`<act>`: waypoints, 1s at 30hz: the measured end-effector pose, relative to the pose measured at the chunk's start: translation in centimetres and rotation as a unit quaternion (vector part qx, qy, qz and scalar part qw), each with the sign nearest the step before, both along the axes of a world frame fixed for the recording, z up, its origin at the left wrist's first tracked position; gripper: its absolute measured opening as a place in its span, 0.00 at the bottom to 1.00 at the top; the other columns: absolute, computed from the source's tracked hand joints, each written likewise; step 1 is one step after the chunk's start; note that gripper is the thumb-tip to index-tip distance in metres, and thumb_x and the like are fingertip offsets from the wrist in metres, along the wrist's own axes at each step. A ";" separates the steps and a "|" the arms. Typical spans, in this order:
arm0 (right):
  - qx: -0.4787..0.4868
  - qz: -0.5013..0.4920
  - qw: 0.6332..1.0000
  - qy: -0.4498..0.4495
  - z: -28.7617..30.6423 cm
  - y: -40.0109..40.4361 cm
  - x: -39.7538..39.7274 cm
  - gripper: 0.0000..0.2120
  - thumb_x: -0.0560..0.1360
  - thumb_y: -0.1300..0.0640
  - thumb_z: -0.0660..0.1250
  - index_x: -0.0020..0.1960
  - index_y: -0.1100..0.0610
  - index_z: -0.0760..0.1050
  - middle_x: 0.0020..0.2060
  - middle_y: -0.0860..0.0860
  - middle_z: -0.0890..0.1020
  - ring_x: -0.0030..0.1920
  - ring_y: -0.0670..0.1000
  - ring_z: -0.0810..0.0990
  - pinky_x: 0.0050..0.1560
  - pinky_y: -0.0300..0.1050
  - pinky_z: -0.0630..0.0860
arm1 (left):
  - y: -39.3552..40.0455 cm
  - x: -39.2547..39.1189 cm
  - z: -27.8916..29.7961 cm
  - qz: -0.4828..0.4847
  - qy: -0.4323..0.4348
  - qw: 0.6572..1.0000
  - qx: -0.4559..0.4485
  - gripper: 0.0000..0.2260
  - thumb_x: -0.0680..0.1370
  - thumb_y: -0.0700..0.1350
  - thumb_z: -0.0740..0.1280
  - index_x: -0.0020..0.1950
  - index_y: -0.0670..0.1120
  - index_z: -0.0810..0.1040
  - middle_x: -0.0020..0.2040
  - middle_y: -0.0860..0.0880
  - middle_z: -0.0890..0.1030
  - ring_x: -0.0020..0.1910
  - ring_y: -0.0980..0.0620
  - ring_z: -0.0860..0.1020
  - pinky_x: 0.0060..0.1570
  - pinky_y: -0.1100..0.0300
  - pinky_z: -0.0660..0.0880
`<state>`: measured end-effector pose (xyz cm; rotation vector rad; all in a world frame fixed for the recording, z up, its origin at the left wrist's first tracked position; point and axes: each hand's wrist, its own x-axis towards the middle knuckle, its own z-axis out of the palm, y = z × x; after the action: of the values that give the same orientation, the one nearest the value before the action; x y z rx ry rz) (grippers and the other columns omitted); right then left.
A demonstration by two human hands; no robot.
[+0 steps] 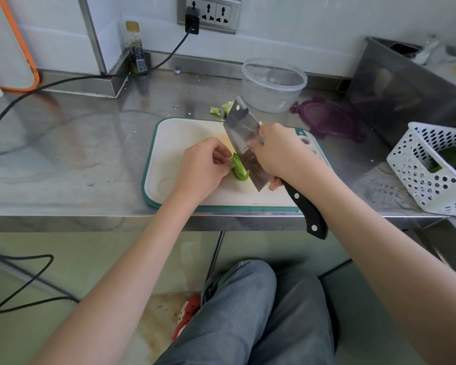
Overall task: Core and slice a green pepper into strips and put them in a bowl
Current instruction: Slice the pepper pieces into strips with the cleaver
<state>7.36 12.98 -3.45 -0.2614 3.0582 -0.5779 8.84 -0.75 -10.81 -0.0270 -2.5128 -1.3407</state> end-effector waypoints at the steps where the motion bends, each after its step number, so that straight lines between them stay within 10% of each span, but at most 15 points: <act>1: 0.006 -0.001 1.000 0.003 0.0 0.0 0.0 0.07 0.79 0.55 0.58 0.46 0.58 0.67 0.30 0.50 0.71 0.25 0.49 0.71 0.16 0.26 0.65 | 0.0 0.0 0.0 -0.001 -0.001 1.000 0.001 0.04 0.72 0.41 0.72 0.42 0.48 0.78 0.37 0.53 0.80 0.35 0.59 0.76 0.38 0.70 0.72; 30: -0.061 -0.047 0.995 -0.056 1.1 1.1 0.9 0.10 0.80 0.56 0.58 0.41 0.59 0.68 0.28 0.53 0.76 0.15 0.44 0.73 0.15 0.31 0.66 | 0.4 0.4 0.3 -0.062 -0.020 0.996 -0.067 0.05 0.69 0.50 0.72 0.40 0.55 0.77 0.37 0.58 0.78 0.39 0.59 0.74 0.55 0.48 0.71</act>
<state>8.24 14.11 -2.32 -0.0821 2.9431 -0.7596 9.24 -0.37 -10.47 -0.1897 -2.6715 -1.2257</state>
